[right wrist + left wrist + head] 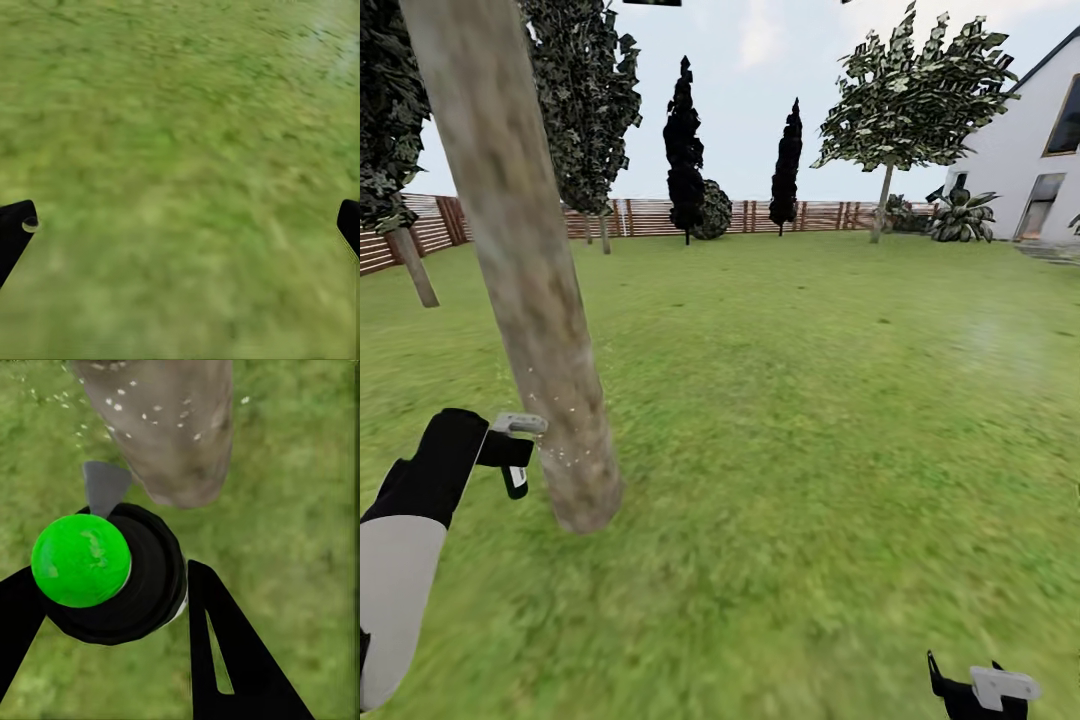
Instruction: In the garden, pick up the pesticide atomizer on the floor and spray pesticide onto both trees until each tree trunk is fully covered.
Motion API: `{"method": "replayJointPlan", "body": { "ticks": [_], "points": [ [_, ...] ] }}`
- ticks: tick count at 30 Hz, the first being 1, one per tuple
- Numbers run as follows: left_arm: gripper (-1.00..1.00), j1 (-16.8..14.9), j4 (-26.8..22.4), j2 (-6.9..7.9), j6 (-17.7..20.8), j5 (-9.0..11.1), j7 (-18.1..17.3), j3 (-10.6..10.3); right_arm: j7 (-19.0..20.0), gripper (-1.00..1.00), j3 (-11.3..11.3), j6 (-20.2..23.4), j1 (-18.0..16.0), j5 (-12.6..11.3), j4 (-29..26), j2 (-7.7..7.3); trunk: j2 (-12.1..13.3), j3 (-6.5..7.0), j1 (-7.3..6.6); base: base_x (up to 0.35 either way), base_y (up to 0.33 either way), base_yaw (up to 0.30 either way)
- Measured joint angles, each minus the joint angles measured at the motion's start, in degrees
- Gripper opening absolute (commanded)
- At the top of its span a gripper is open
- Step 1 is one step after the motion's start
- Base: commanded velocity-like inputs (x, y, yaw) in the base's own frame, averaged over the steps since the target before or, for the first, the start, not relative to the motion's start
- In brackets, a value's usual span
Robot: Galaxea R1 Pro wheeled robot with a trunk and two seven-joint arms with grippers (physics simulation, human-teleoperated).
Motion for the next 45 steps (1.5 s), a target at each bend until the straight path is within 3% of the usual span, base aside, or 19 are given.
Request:
{"method": "replayJointPlan", "body": {
  "ticks": [10,14,17,25,30,35,45],
  "points": [
    [-1.0,0.5,0.1,0.53,0.0,-0.2,0.3,0.4,0.0,1.0,0.0,0.0,0.0,0.0,0.0,0.0,0.0,0.0,0.0,0.005,-0.271,0.016],
    [-1.0,1.4,0.4,0.67,0.0,-0.2,0.3,0.5,0.0,1.0,0.1,0.0,0.0,-0.1,0.0,0.0,0.0,0.0,0.0,0.004,-0.272,0.242],
    [-1.0,3.1,0.6,1.57,-0.1,-1.6,0.5,0.6,0.0,1.0,0.1,0.0,0.0,-0.1,0.0,0.0,0.0,0.0,0.0,0.1,-0.271,0.275],
    [-1.0,3.5,0.8,2.1,0.0,-1.5,0.5,0.4,0.0,1.0,0.1,0.0,0.0,0.0,0.0,0.0,0.0,0.0,0.0,0.203,-0.213,0.111],
    [-1.0,3.5,0.9,2.42,0.0,-4.0,0.5,0.7,0.0,1.0,0.1,0.0,0.0,-0.1,0.0,0.0,0.0,0.0,0.0,0.247,-0.171,0.033],
    [-1.0,9.0,1.1,2.44,-0.1,-4.2,1.7,0.9,0.0,1.0,0.1,0.0,0.0,-0.1,0.0,0.04,0.0,-0.01,0.0,0.247,-0.171,0.261],
    [-1.0,9.7,1.2,0.76,-0.8,-3.6,1.9,1.4,0.0,1.0,0.1,0.0,0.0,-0.1,0.0,0.07,0.0,0.0,0.0,0.289,-0.088,0.257]
  ]
}}
